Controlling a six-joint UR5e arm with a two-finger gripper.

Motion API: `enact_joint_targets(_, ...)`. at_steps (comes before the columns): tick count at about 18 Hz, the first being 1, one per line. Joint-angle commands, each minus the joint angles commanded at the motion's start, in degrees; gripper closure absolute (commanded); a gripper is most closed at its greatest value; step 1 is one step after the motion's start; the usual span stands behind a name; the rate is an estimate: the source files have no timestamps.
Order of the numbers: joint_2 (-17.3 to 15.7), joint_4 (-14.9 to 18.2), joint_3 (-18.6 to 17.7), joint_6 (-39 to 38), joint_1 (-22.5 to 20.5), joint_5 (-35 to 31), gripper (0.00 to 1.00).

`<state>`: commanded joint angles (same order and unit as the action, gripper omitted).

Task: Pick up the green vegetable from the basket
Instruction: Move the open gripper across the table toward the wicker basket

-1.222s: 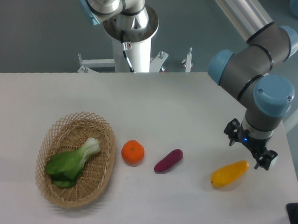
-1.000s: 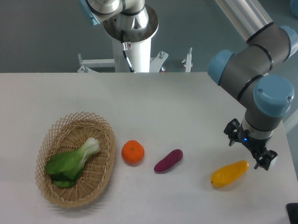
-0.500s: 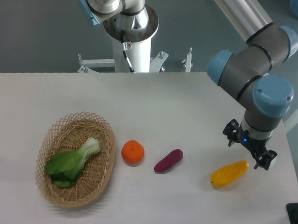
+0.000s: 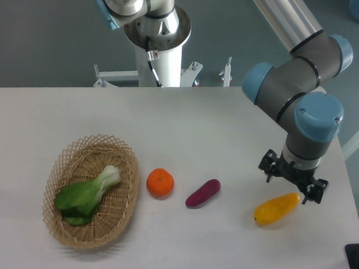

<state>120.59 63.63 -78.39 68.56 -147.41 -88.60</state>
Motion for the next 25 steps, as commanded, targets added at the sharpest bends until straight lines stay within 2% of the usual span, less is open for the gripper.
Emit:
enact_joint_targets(4, -1.3, -0.2, -1.7, -6.6, 5.9, 0.2, 0.00)
enact_joint_targets(13, -2.2, -0.1, -5.1, -13.9, 18.1, 0.1, 0.00)
enact_joint_targets(16, -2.4, -0.4, -7.8, -14.2, 22.4, 0.2, 0.00)
enact_joint_targets(18, -4.0, -0.5, -9.9, -14.2, 24.5, 0.1, 0.00)
enact_joint_targets(20, -4.3, -0.5, -11.5, -14.4, 26.6, 0.1, 0.00)
enact_joint_targets(25, -5.1, -0.6, -15.8, -16.8, 30.0, 0.0, 0.00)
